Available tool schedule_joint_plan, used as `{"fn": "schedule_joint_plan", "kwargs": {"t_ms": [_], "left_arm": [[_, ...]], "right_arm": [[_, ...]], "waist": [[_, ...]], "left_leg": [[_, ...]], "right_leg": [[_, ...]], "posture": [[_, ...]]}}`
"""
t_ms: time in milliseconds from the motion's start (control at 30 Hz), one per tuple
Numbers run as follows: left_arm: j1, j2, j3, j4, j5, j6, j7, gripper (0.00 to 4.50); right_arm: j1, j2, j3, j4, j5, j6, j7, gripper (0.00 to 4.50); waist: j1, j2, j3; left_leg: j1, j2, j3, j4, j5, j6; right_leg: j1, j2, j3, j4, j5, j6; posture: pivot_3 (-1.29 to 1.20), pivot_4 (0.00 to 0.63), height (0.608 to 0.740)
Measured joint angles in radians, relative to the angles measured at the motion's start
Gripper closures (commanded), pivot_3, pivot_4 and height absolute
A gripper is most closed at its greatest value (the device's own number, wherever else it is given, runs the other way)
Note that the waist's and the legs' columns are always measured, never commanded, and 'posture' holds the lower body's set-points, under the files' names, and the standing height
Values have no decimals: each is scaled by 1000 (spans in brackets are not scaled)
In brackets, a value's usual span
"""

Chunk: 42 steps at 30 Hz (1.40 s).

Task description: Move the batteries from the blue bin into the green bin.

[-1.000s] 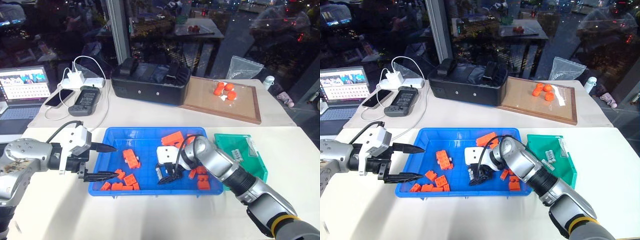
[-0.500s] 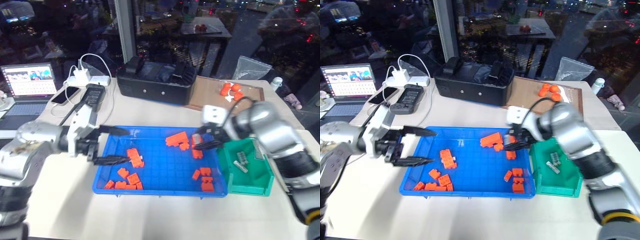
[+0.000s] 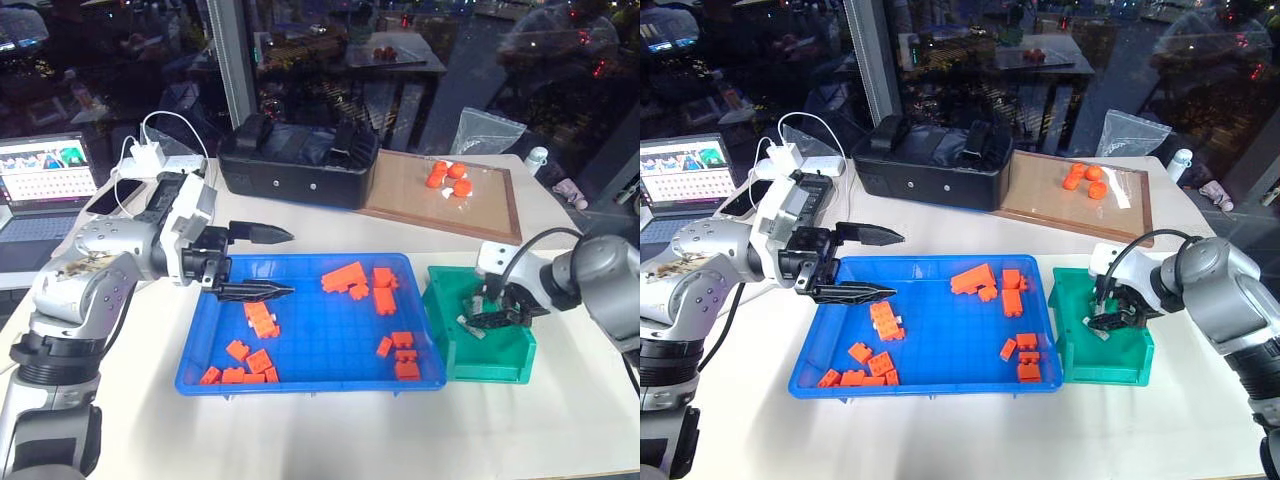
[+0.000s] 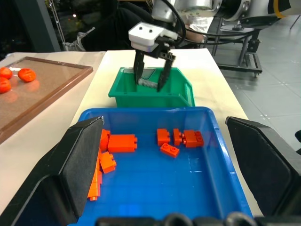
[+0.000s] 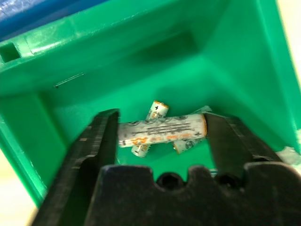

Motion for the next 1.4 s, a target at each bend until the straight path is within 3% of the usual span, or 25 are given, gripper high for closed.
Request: {"fn": "schedule_joint_plan", "kwargs": {"t_ms": [167, 300, 533, 767, 967, 1200, 1400], "left_arm": [[39, 32, 3, 51, 66, -33, 9, 0], [83, 86, 36, 64, 88, -48, 7, 0], [295, 215, 186, 56, 131, -65, 34, 0], [548, 228, 380, -48, 145, -26, 112, 0], [664, 220, 515, -160, 122, 32, 160, 0], [696, 218, 549, -208, 76, 66, 163, 0], [733, 234, 569, -217, 54, 73, 128, 0]], "right_arm": [[-122, 16, 2, 39, 1, -20, 20, 79], [-276, 134, -1, 42, 23, -17, 21, 79], [-369, 552, 138, 86, 36, -22, -55, 79], [-365, 874, 199, 179, 2, 35, -269, 79], [-302, 1001, 199, 151, 0, 224, -429, 79], [-311, 1100, 153, 162, 31, 431, -544, 79], [-319, 1154, 175, 206, 51, 490, -576, 79]], "waist": [[-1, 2, 1], [-8, 2, 1], [-8, 2, 1], [5, -2, -1], [2, -7, -4], [-8, -9, -6], [-18, -9, -6]], "left_leg": [[0, 0, 0, 0, 0, 0], [1, 2, 0, -1, 0, 0], [0, 3, 1, -1, -1, -1], [0, 4, 2, 0, 0, -5], [-1, 6, 2, -2, -3, -15], [0, 7, 3, -4, -3, -16], [0, 7, 4, -7, -2, -15]], "right_leg": [[-1, 0, 0, 0, 0, 0], [-1, 1, 0, 0, 0, -1], [-4, 1, -1, 8, 0, -3], [-10, -2, -5, 10, 0, -4], [-12, -4, -7, 10, 1, -9], [-16, -2, -7, 13, 2, -10], [-17, -2, -9, 12, 1, -11]], "posture": [[0, 150, 735], [0, 150, 735], [0, 150, 735], [0, 150, 735], [0, 150, 735], [0, 150, 735], [0, 150, 735]]}}
